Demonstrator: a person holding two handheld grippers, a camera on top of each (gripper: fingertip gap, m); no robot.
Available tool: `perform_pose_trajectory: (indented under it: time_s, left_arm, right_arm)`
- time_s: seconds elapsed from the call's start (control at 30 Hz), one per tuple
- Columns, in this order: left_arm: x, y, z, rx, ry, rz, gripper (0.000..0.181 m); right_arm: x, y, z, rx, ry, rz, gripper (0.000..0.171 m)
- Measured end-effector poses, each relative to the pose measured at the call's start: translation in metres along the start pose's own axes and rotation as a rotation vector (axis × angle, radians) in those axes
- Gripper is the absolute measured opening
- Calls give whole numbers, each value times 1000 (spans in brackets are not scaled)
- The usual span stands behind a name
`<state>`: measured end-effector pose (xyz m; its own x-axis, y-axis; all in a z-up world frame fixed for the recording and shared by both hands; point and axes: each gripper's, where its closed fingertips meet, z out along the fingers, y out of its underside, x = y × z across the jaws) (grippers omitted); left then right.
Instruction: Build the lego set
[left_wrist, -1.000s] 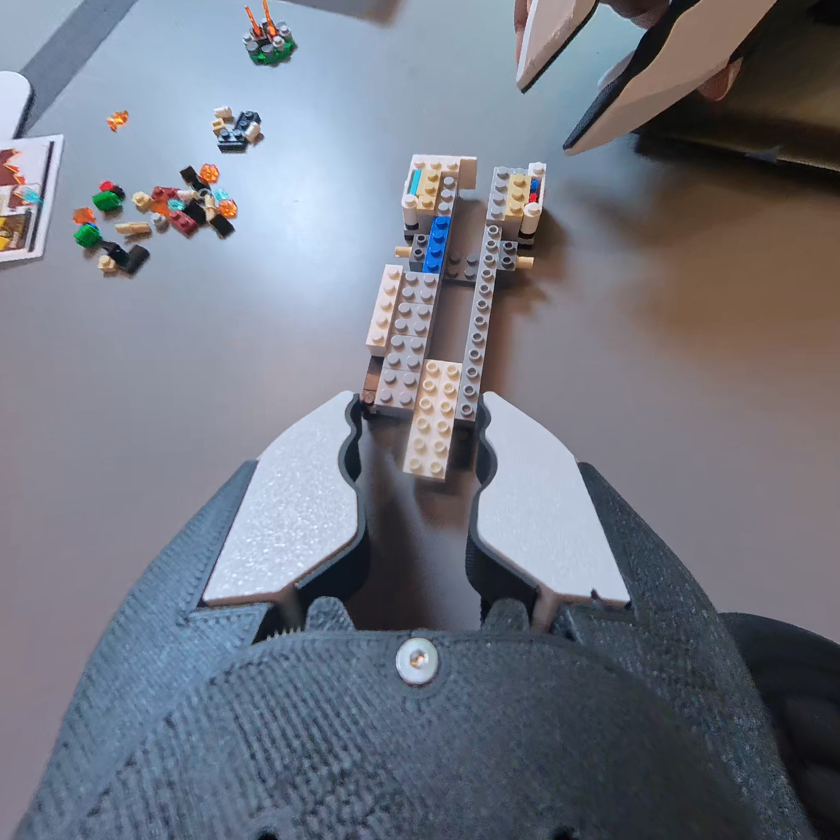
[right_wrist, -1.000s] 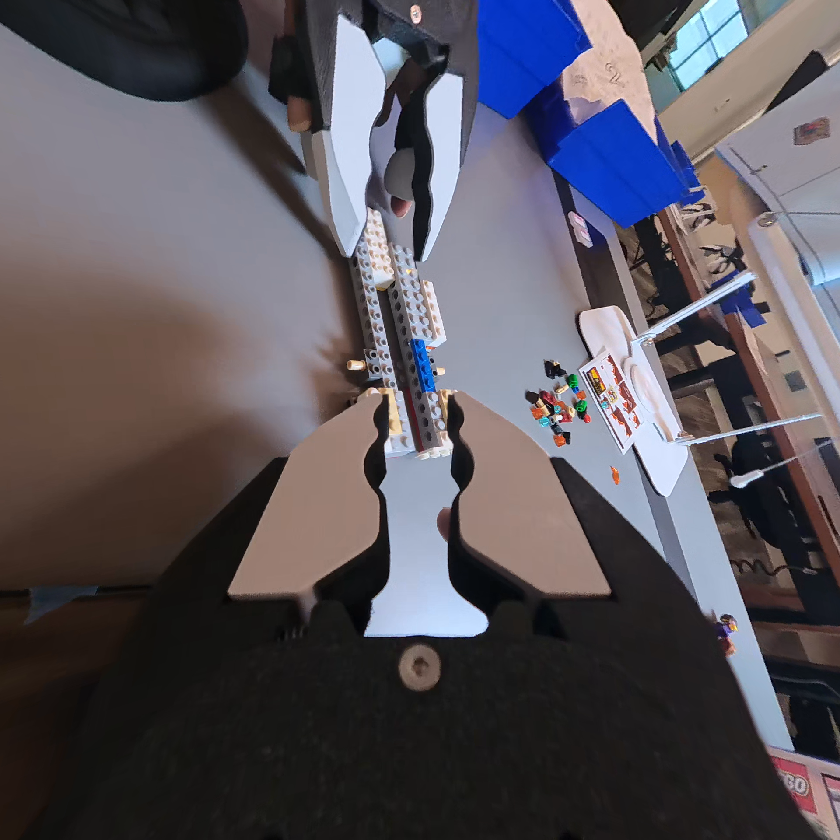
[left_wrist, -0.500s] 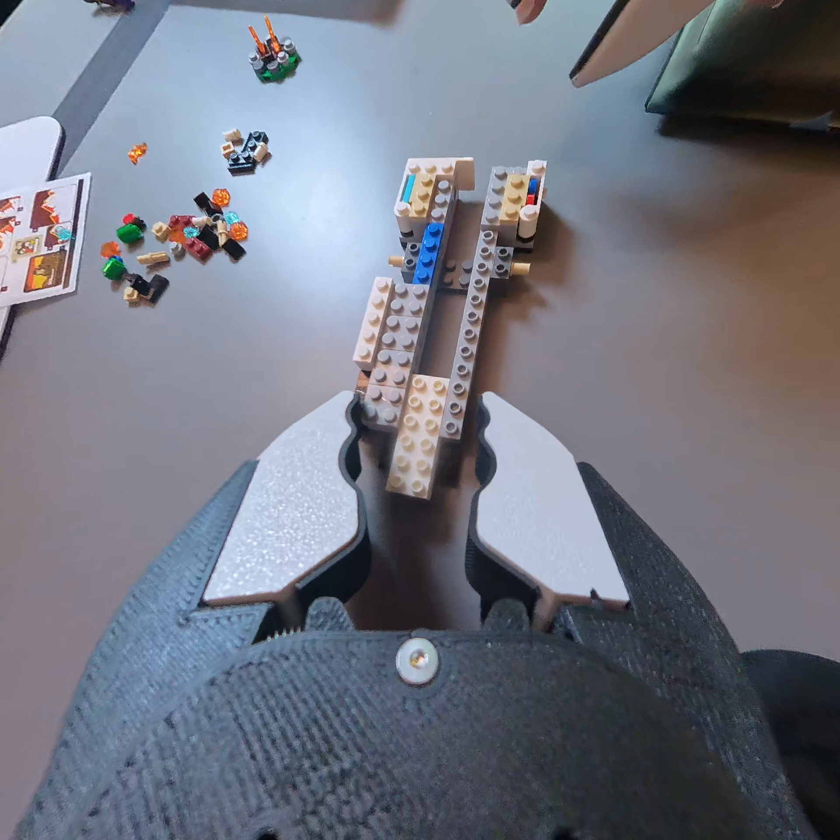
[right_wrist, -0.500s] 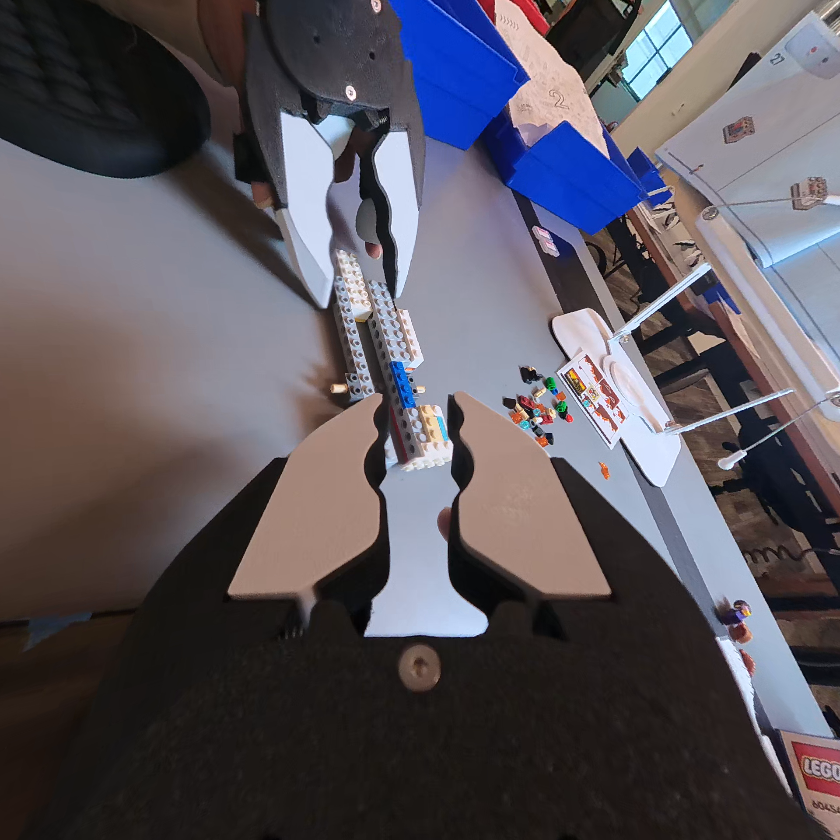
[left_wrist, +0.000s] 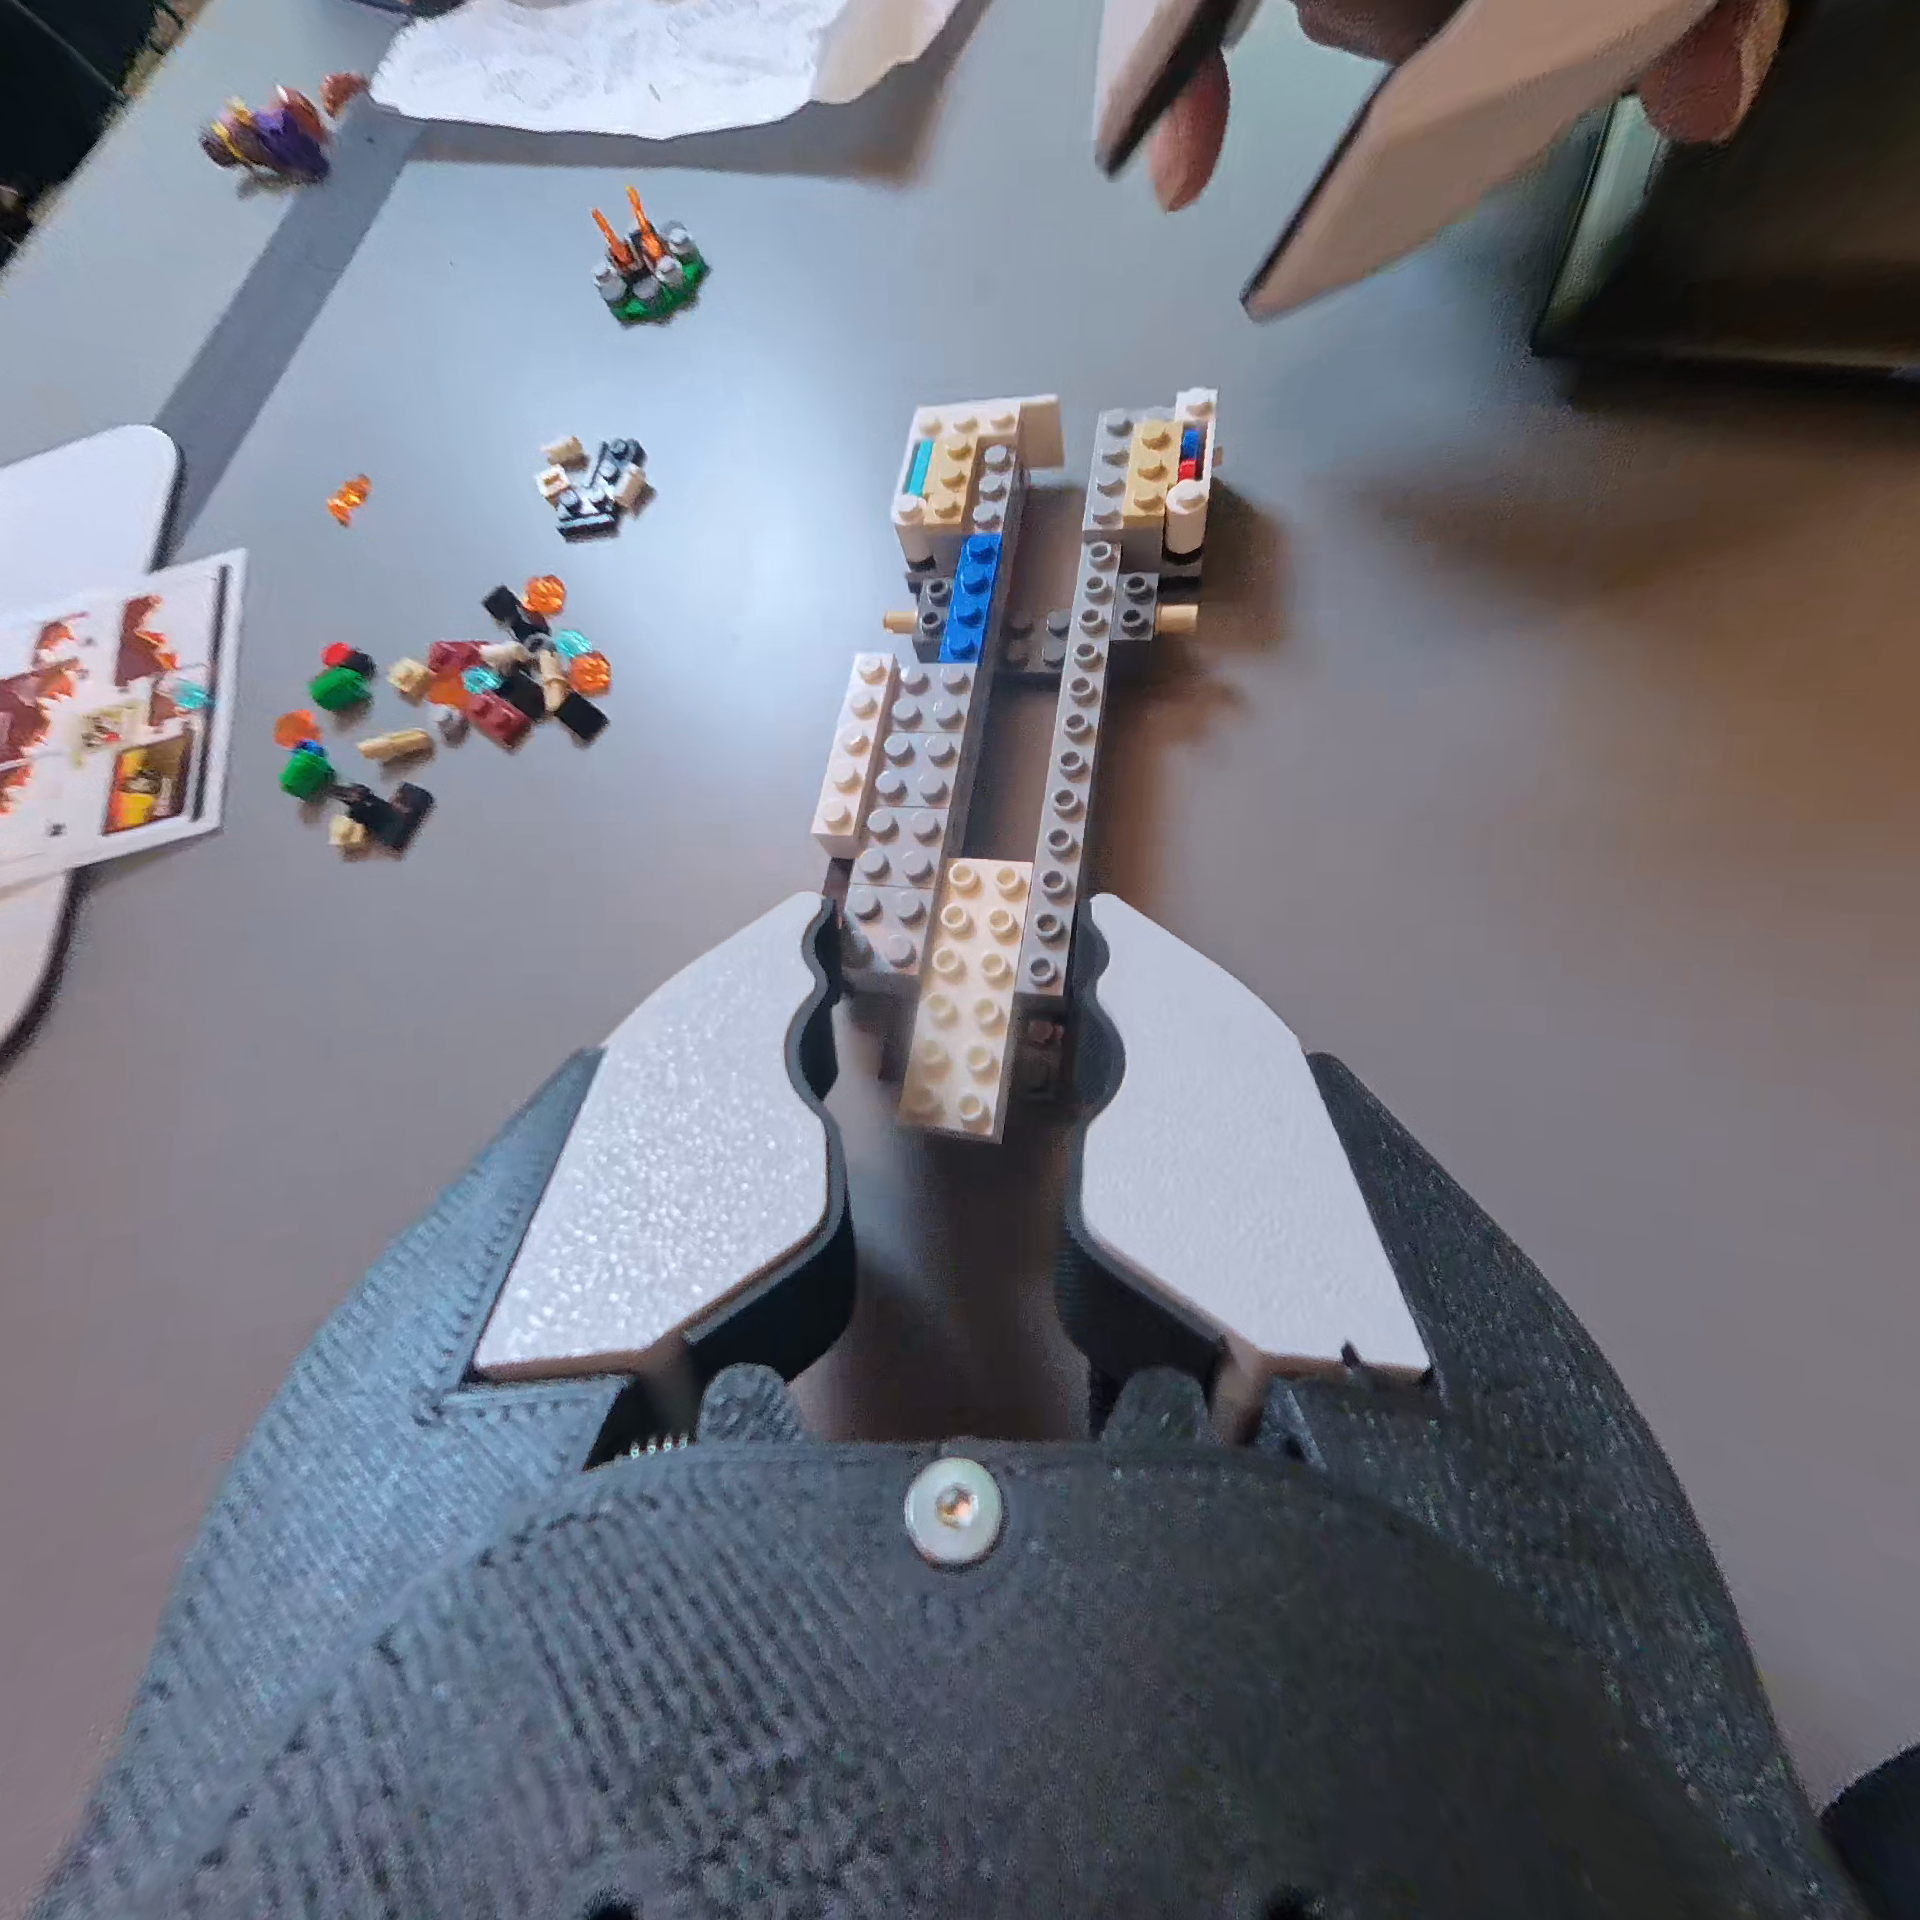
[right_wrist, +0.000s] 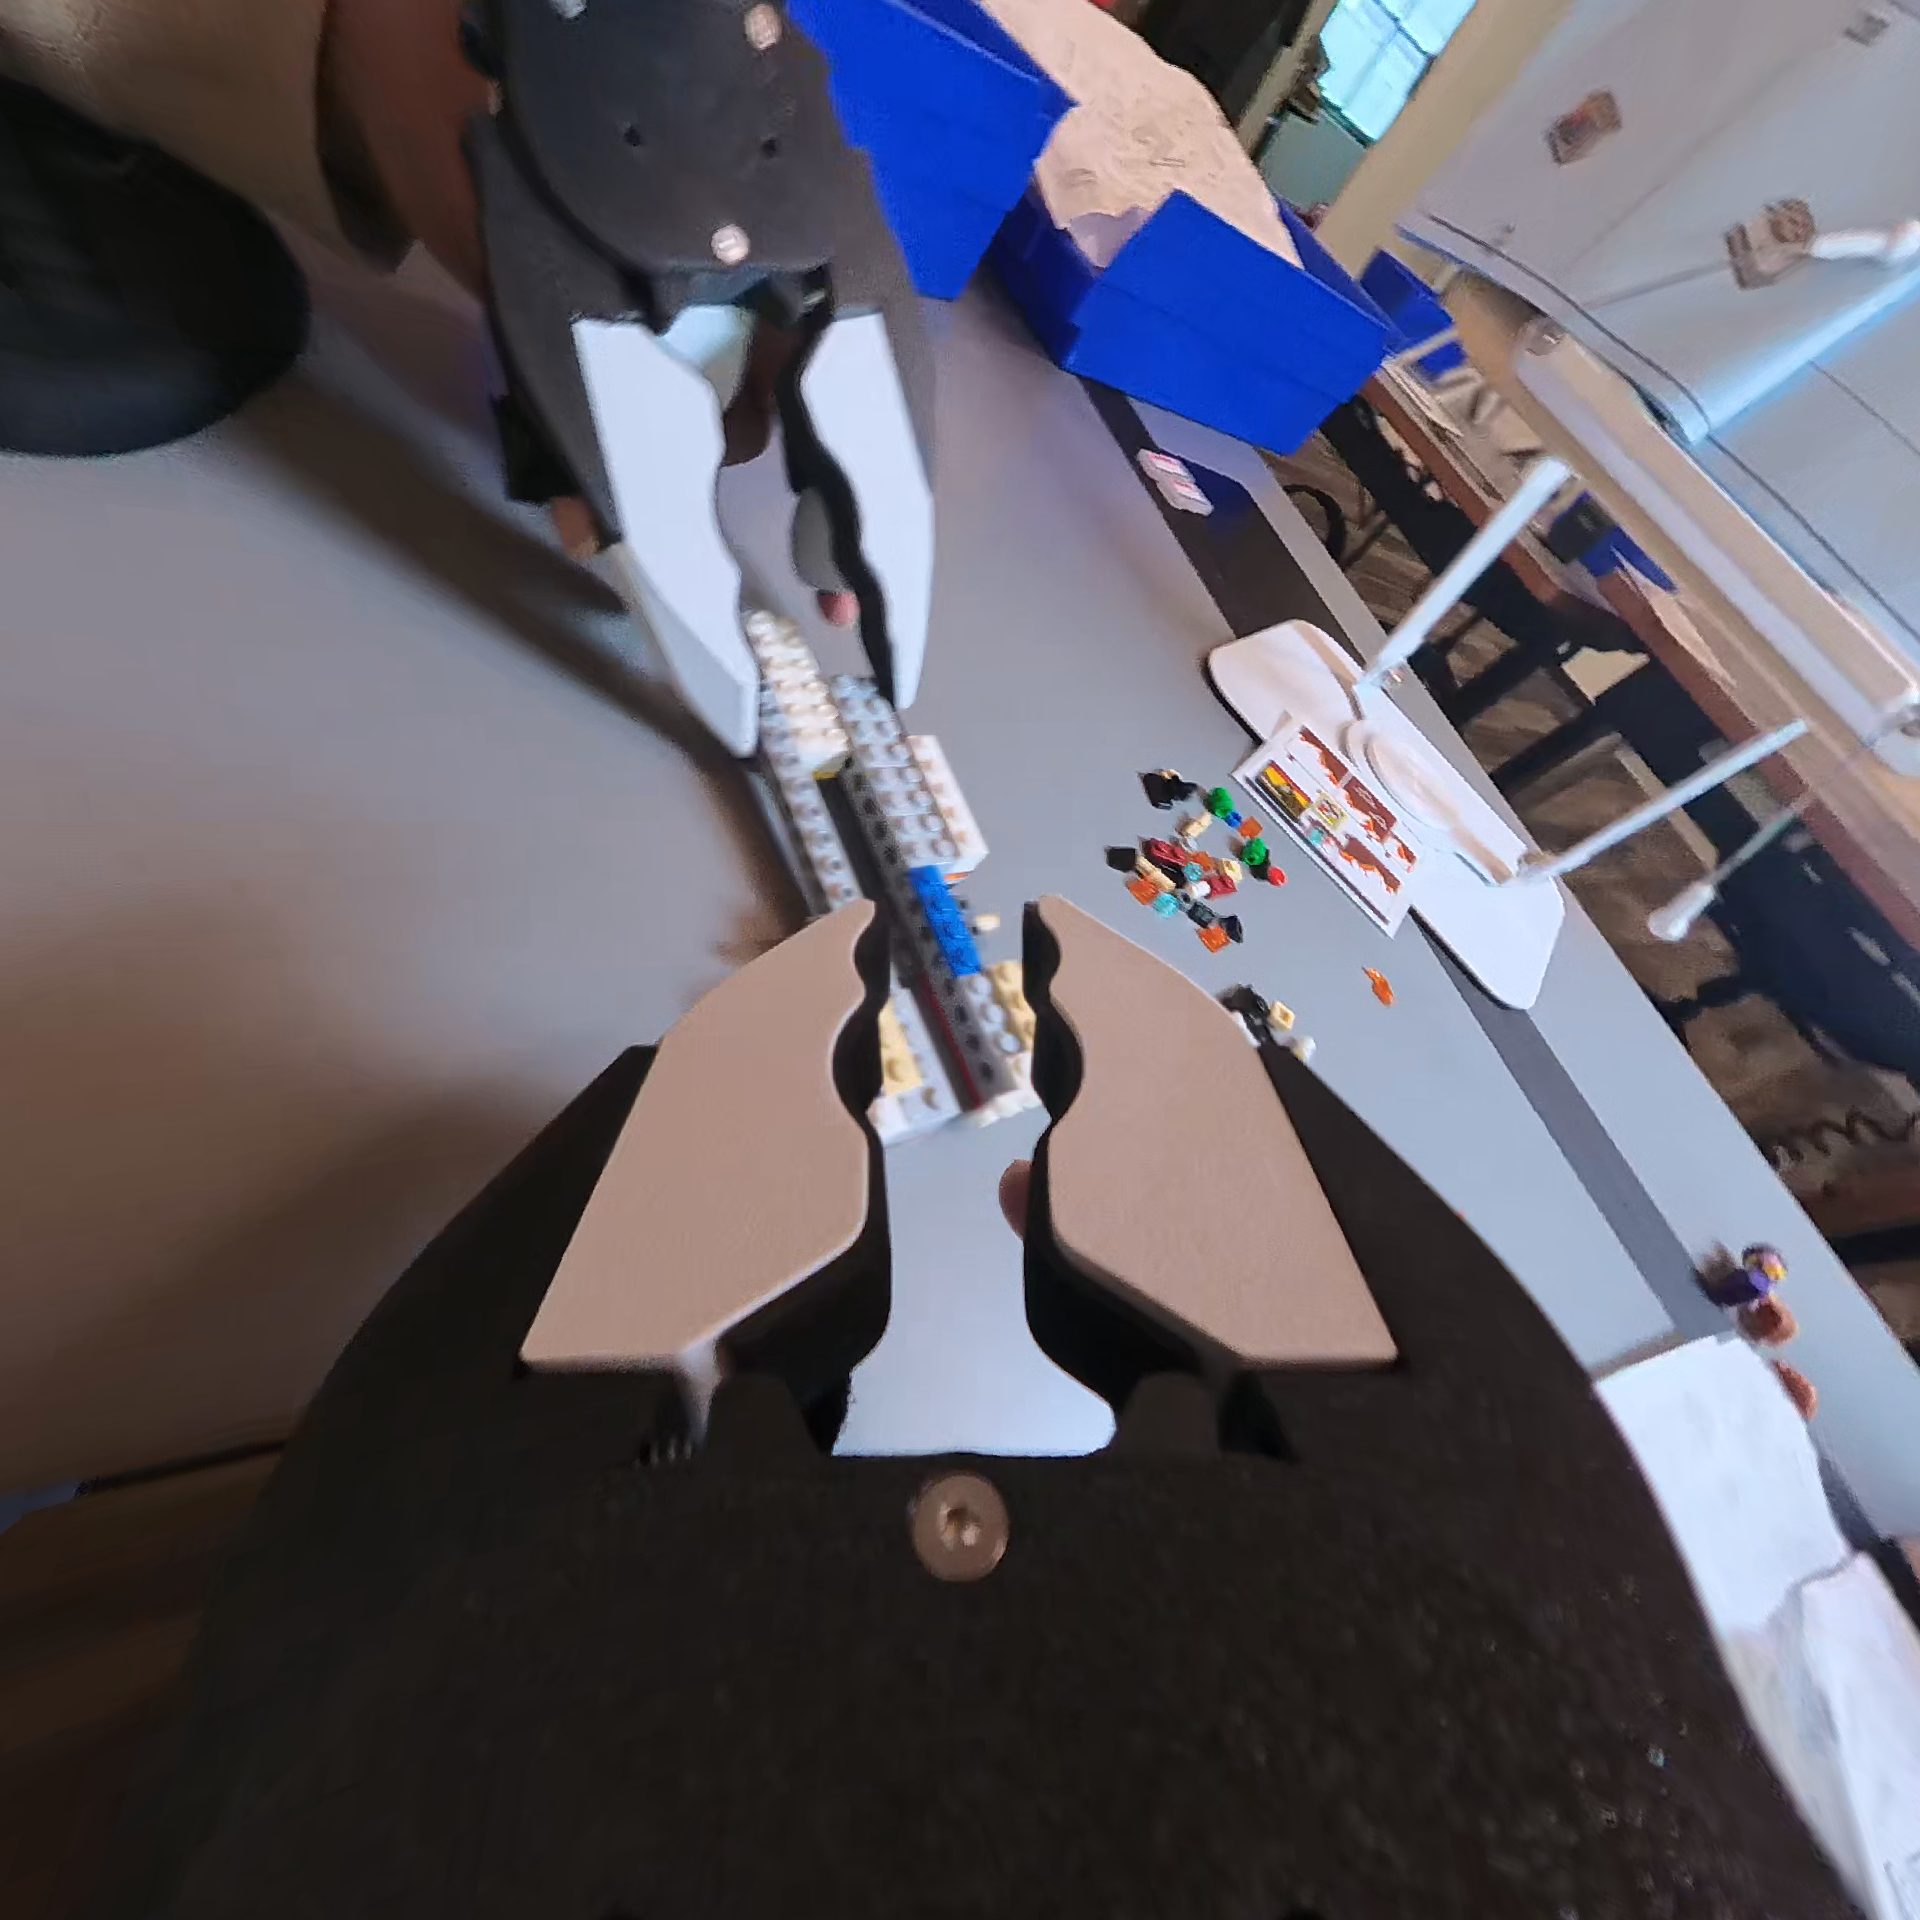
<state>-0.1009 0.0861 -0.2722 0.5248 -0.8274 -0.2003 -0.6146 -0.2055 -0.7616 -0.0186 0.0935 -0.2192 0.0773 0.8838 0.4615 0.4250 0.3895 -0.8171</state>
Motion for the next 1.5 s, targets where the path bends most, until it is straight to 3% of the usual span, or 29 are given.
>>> perform_pose_trajectory:
  time_s: [0.07,0.17,0.3,0.53,0.73,0.9,1.13,1.37,1.5]
  left_arm:
    - [0,3,0,18,11,-21,44]
    - [-4,-10,-17,134,5,-90,59]
    - [-22,-27,-47,327,-75,-176,57]
    - [-48,-50,-83,482,-264,-172,12]
    - [-72,-46,-111,534,-426,-204,1]
    - [-84,-36,-120,577,-449,-267,3]
    - [-94,-26,-123,617,-448,-322,10]
    - [-99,-25,-125,652,-435,-351,13]
    - [-102,-24,-139,768,-393,-422,17]
  right_arm:
    - [10,3,-1,3,37,64,24]
    - [26,7,-3,14,103,123,26]
    - [42,9,-6,39,180,184,29]
    - [68,19,-10,34,332,118,33]
    - [128,-15,-4,116,452,230,34]
    - [218,-62,34,153,502,312,43]
    - [335,-52,83,-1,671,216,64]
    - [354,-50,101,13,713,171,65]
    - [355,-44,107,9,705,201,67]
